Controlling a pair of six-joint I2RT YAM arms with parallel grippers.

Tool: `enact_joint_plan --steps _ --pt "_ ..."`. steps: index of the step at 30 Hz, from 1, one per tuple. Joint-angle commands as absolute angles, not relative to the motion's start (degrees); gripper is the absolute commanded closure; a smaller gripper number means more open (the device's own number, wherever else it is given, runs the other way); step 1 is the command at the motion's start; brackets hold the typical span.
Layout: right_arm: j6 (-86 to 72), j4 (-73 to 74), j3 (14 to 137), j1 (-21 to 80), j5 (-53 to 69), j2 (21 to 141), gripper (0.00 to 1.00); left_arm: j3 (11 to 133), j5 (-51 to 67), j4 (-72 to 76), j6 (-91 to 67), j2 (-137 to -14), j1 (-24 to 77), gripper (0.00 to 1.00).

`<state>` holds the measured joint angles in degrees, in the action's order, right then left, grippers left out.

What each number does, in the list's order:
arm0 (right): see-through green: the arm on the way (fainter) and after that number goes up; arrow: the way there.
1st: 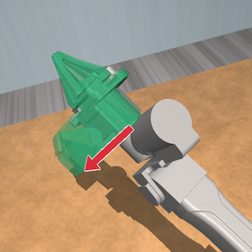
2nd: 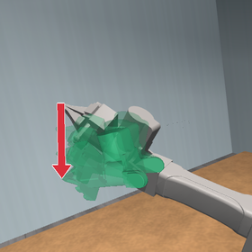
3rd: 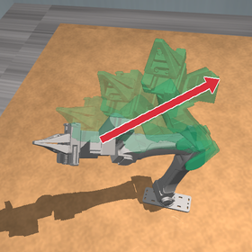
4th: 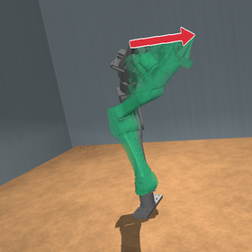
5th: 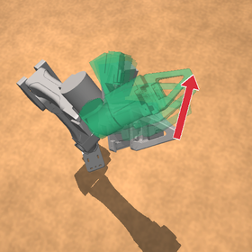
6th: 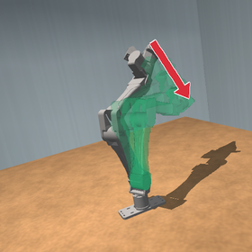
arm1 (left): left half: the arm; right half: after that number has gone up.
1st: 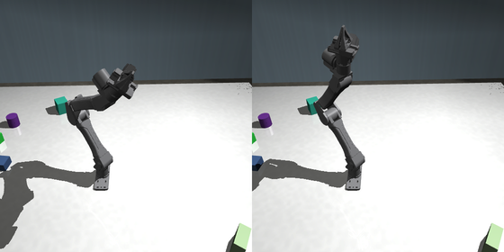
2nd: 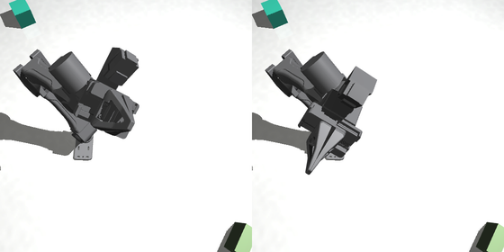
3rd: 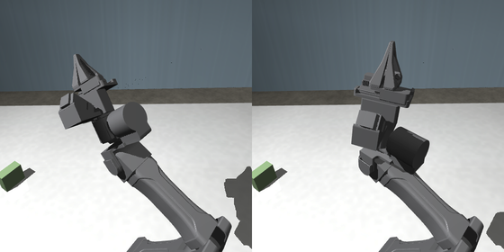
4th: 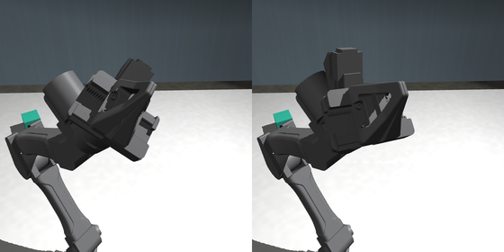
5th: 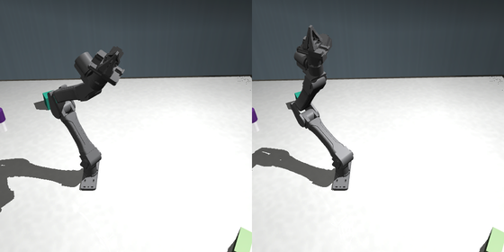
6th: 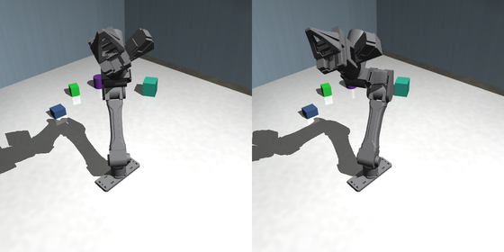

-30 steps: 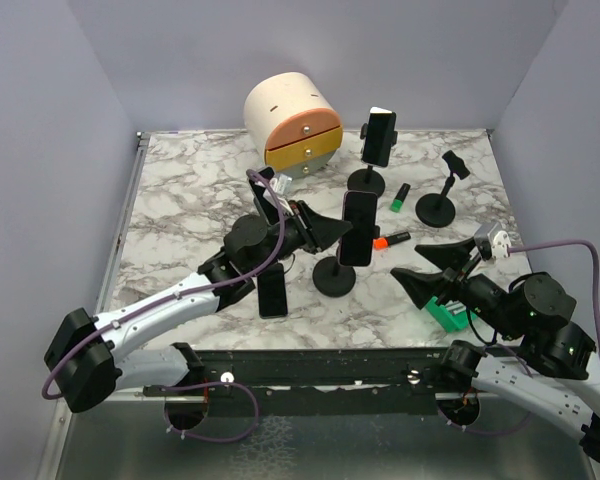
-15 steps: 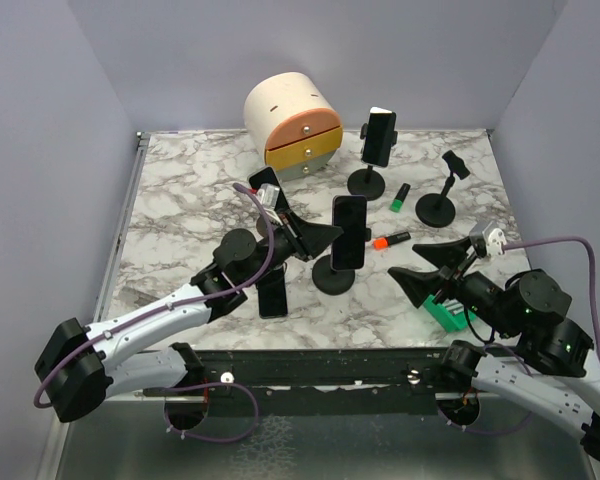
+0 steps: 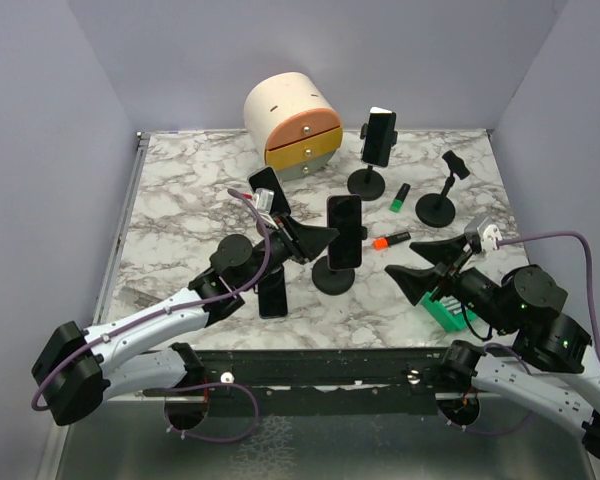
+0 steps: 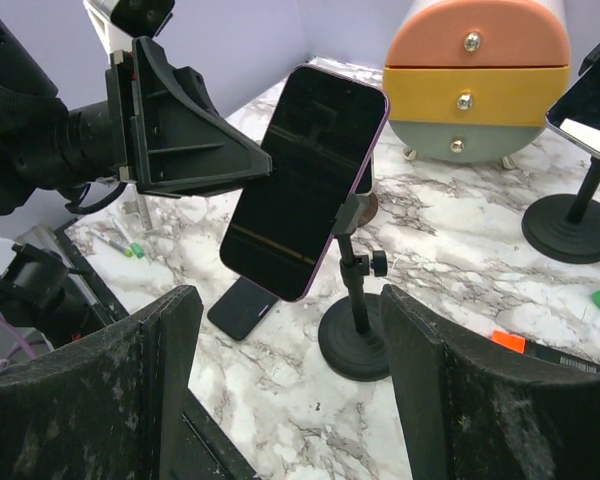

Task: Remove the phone from the phone stand
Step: Place the phone stand with the phone at the center of the board.

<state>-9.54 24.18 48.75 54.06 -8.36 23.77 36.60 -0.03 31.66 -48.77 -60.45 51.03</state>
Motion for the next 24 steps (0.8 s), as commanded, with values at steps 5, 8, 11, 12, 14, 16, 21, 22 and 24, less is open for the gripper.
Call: enact_joint_plan --steps 5,8,11,12,14,16,21,22,24 --pt "-8.6 25.3 51.4 54.5 -8.5 25.4 0.23 34.3 -1.6 32.7 -48.2 -58.5 51.4 0.59" --pt "-8.3 25.3 51.8 54.5 -8.6 25.8 0.23 34.2 -1.4 32.7 -48.3 -58.4 51.4 0.54" --pt "-8.1 25.2 52.2 54.5 -8.5 26.2 0.23 34.3 -1.1 32.7 -48.2 -57.8 51.4 0.49" --pt "-8.1 25.1 52.2 54.5 -8.5 26.3 0.23 34.3 -1.2 32.7 -48.2 -57.6 51.5 0.47" --pt "-8.1 25.0 52.3 54.5 -8.4 26.5 0.23 34.4 -1.2 32.7 -48.1 -57.1 51.4 0.44" --pt "-8.2 24.7 52.4 54.5 -8.5 26.7 0.23 34.5 -1.2 32.7 -47.9 -56.4 51.4 0.40" --pt "-9.7 23.2 52.9 54.4 -10.9 27.3 0.22 34.9 -2.6 31.0 -46.1 -53.5 51.4 0.23" --pt "-10.2 22.9 53.4 54.5 -12.5 27.5 0.21 35.1 -3.6 30.2 -45.3 -52.7 51.4 0.20" --pt "-11.8 22.6 54.4 54.5 -16.7 28.3 0.19 35.4 -5.8 28.1 -43.2 -50.4 51.4 0.13"
